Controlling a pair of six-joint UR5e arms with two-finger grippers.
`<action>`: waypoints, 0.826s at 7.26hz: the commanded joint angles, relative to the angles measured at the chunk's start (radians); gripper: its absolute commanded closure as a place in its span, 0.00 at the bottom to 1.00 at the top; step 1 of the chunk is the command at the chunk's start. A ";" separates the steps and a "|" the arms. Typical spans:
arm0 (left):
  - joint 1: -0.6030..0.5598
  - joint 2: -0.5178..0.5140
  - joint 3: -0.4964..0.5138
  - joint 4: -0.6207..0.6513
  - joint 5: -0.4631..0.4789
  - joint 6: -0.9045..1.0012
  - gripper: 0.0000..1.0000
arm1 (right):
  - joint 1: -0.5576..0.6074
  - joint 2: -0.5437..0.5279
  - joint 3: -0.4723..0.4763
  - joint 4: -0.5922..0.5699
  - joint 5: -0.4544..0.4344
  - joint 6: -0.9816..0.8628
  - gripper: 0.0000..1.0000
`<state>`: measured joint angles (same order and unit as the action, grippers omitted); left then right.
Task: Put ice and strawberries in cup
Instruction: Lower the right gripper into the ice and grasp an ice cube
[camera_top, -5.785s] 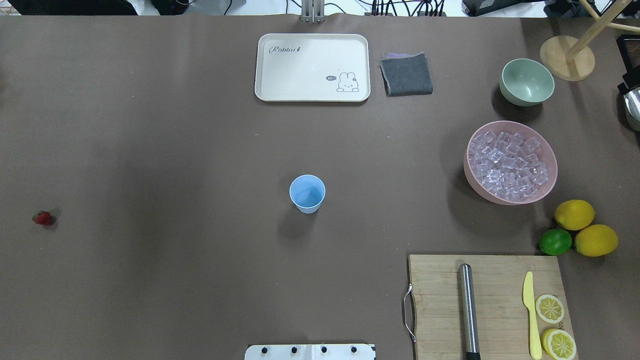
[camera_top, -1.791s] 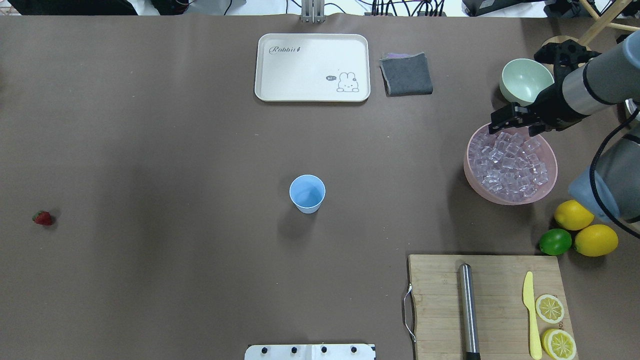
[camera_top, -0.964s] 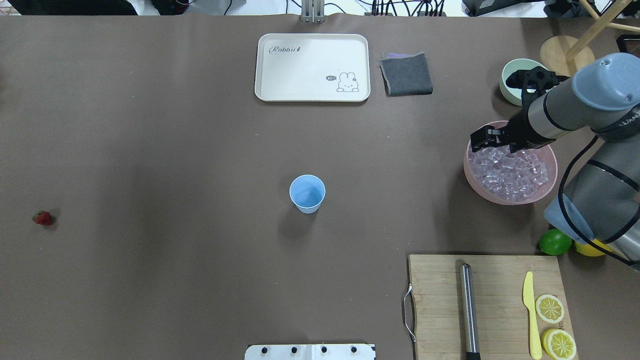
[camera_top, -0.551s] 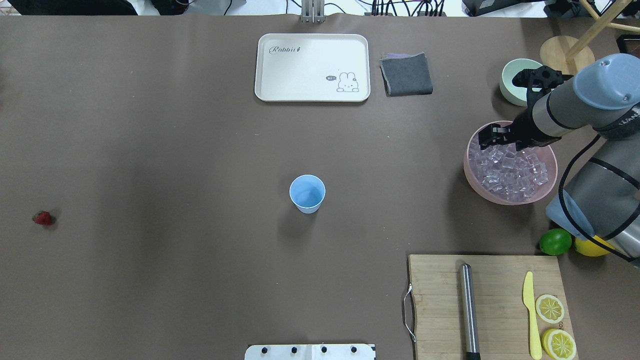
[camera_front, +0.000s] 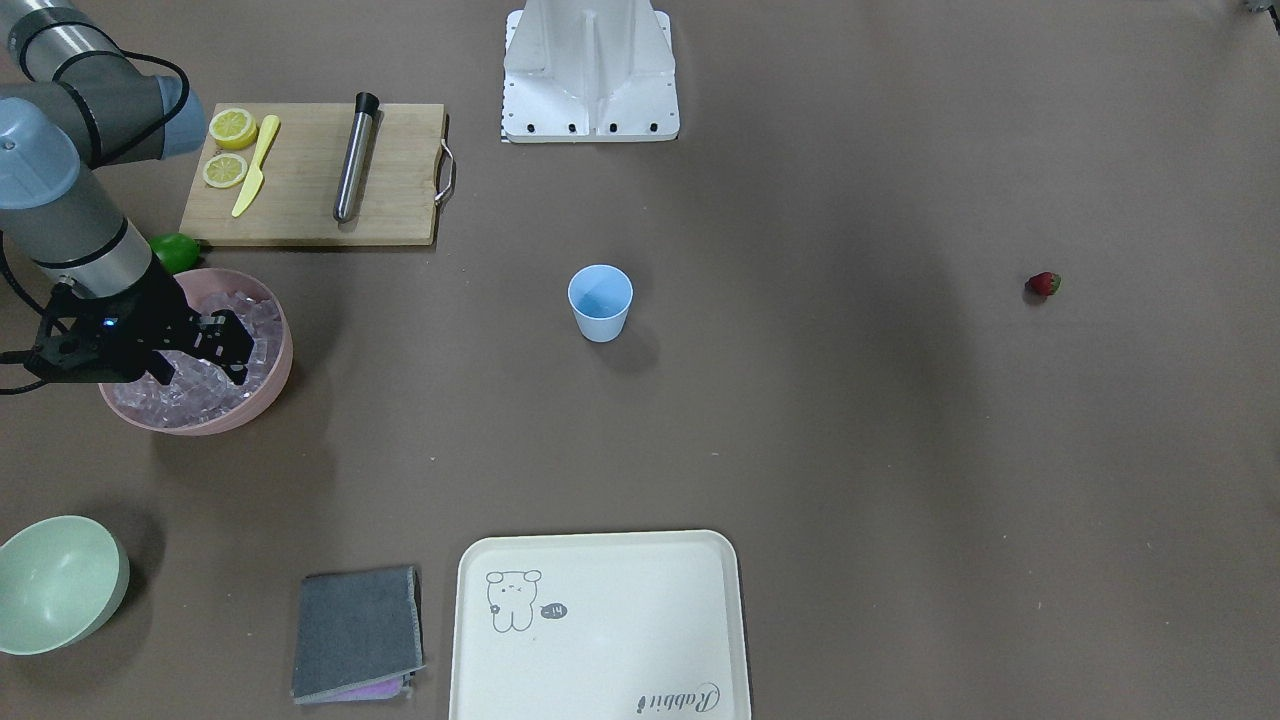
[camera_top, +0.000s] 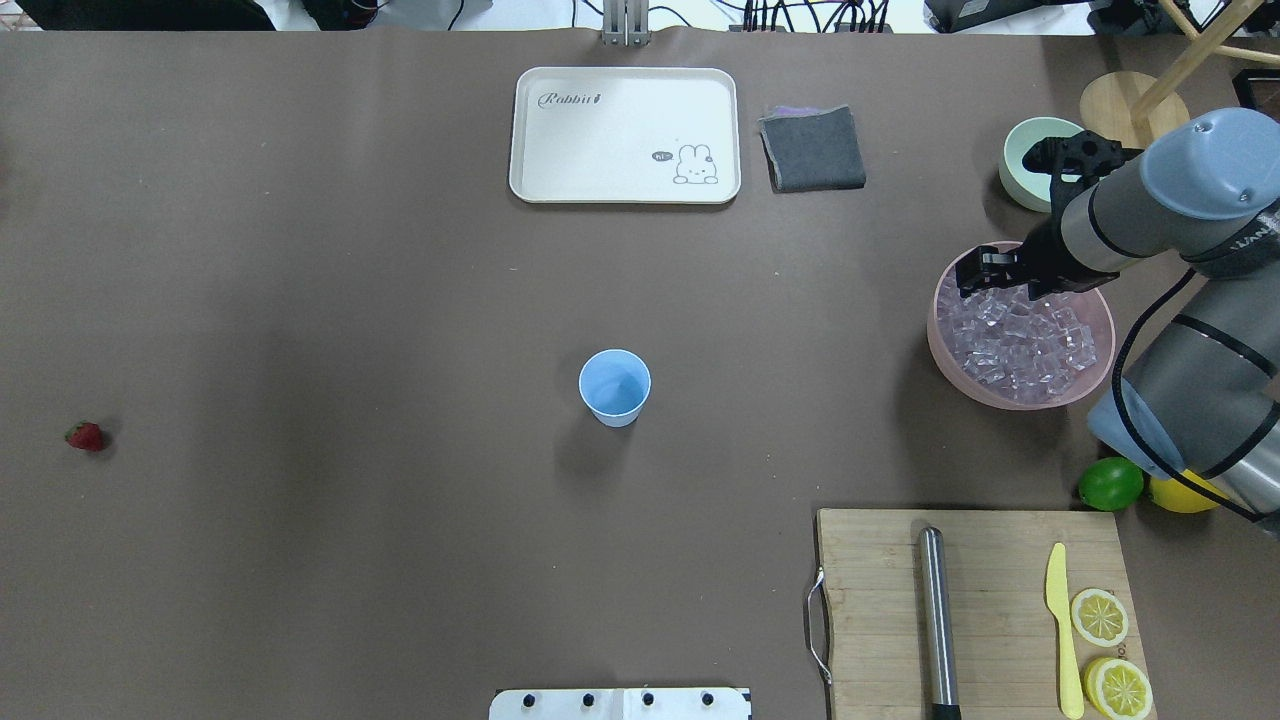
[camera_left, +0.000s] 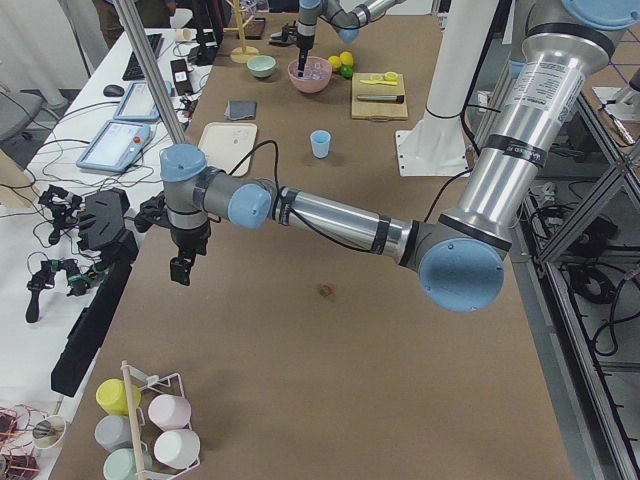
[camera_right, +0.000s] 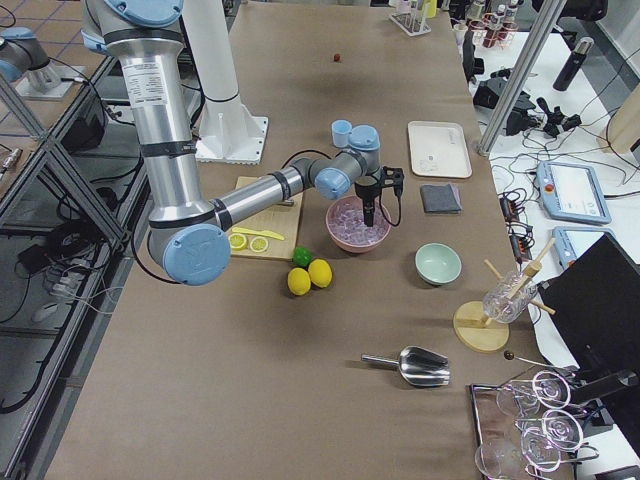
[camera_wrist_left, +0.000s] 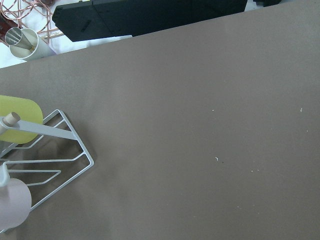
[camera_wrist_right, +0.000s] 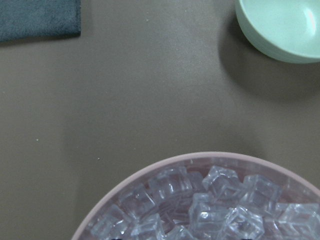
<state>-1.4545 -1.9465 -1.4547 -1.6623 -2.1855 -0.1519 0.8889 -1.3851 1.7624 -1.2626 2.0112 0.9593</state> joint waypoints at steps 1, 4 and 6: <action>0.000 -0.002 0.008 -0.010 0.001 0.000 0.02 | -0.004 -0.002 -0.003 0.005 -0.002 0.001 0.22; 0.000 -0.006 0.010 -0.010 0.001 0.000 0.02 | -0.025 0.003 -0.003 0.005 -0.003 0.018 0.22; 0.000 -0.008 0.010 -0.010 0.001 0.000 0.02 | -0.033 0.000 -0.004 0.005 -0.005 0.016 0.35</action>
<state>-1.4542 -1.9538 -1.4453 -1.6720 -2.1844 -0.1519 0.8611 -1.3837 1.7592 -1.2579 2.0076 0.9748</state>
